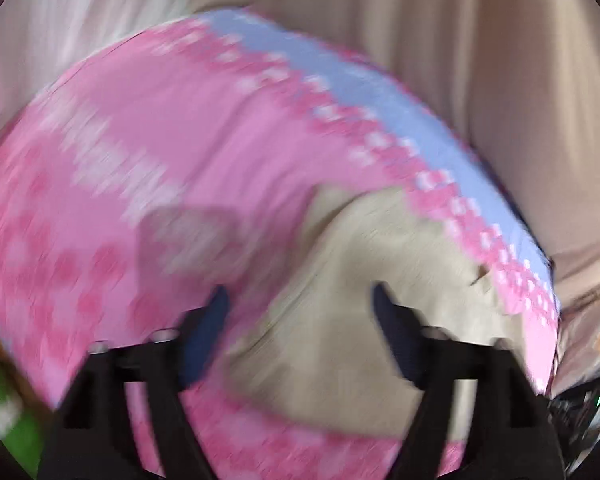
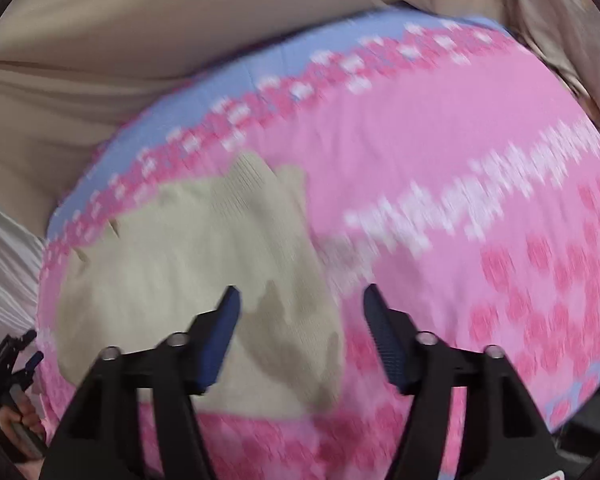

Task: Fold small clothes

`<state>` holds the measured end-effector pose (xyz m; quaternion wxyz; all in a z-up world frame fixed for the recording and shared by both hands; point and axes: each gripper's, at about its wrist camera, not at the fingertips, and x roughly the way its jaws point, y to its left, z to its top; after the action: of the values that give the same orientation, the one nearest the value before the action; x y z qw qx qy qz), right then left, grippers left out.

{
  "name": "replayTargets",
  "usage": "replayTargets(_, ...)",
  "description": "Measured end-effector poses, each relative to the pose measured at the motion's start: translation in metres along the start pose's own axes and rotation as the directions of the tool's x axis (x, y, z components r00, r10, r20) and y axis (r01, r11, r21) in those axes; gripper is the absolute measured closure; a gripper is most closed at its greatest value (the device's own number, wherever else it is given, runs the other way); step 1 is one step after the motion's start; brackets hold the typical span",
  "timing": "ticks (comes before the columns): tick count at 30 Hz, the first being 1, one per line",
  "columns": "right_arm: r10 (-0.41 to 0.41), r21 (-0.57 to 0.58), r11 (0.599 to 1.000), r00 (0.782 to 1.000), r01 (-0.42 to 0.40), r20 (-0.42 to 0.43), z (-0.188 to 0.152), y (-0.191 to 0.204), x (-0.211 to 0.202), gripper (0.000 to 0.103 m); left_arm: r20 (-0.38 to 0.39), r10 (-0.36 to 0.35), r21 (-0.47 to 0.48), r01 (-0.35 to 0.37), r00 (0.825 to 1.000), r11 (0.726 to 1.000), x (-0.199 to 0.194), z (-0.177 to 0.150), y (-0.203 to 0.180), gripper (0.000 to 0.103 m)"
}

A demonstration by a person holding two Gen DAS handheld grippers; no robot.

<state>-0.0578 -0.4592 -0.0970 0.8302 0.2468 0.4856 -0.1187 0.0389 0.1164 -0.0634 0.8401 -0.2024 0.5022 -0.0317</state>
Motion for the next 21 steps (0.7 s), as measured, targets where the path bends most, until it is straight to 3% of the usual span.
replayTargets(2, 0.014, -0.032, 0.999, 0.999, -0.015, -0.035, 0.022, 0.012, 0.024, 0.038, -0.048, -0.062, 0.041, 0.064, 0.997, 0.997, 0.030, 0.019, -0.024, 0.027)
replayTargets(5, -0.052, -0.074, 0.996, 0.998, 0.049, -0.038, 0.045, 0.033, 0.067, 0.038, -0.104, -0.037, 0.062, 0.043, 0.994, 0.997, 0.077, 0.039, -0.042, 0.027)
replayTargets(7, -0.065, -0.038, 0.997, 0.995, 0.063, -0.069, 0.052, 0.034, 0.091, 0.038, -0.125, 0.014, 0.078, -0.004, 0.992, 0.997, 0.096, 0.045, -0.046, 0.027)
replayTargets(8, -0.067, -0.022, 0.998, 0.994, 0.065, -0.081, 0.053, 0.033, 0.099, 0.038, -0.145, 0.010, 0.107, 0.005, 0.989, 0.994, 0.108, 0.045, -0.051, 0.027)
replayTargets(9, -0.070, -0.023, 0.997, 0.993, 0.068, -0.091, 0.052, 0.034, 0.106, 0.046, -0.152, 0.019, 0.134, 0.002, 0.988, 0.991, 0.115, 0.041, -0.054, 0.037)
replayTargets(10, -0.082, -0.043, 0.996, 0.992, 0.078, -0.099, 0.050, 0.036, 0.109, 0.073, -0.163, 0.048, 0.170, -0.020, 0.985, 0.985, 0.122, 0.037, -0.055, 0.066)
replayTargets(11, -0.080, -0.054, 0.996, 0.992, 0.075, -0.100, 0.046, 0.038, 0.107, 0.085, -0.183, 0.057, 0.184, -0.023, 0.981, 0.983, 0.126, 0.036, -0.054, 0.074)
replayTargets(13, 0.010, -0.054, 0.998, 0.999, -0.011, -0.030, 0.044, 0.042, 0.078, 0.091, -0.159, -0.026, 0.133, 0.047, 0.987, 0.990, 0.110, 0.041, -0.046, 0.095)
replayTargets(15, 0.033, -0.088, 0.996, 0.998, -0.028, 0.058, 0.044, 0.050, 0.043, 0.091, -0.103, -0.119, 0.080, 0.128, 0.987, 0.989, 0.079, 0.050, -0.038, 0.096)
replayTargets(17, 0.047, -0.114, 0.993, 0.991, -0.032, 0.128, 0.050, 0.058, 0.017, 0.092, -0.060, -0.157, 0.071, 0.161, 0.986, 0.984, 0.057, 0.059, -0.035, 0.096)
replayTargets(19, 0.041, -0.120, 0.992, 0.989, -0.024, 0.144, 0.062, 0.060, 0.021, 0.091, -0.048, -0.148, 0.075, 0.152, 0.988, 0.986, 0.056, 0.070, -0.038, 0.095)
replayTargets(21, -0.010, -0.113, 0.993, 0.997, 0.018, 0.079, 0.071, 0.055, 0.057, 0.087, -0.072, -0.099, 0.089, 0.105, 0.992, 0.990, 0.078, 0.077, -0.043, 0.093)
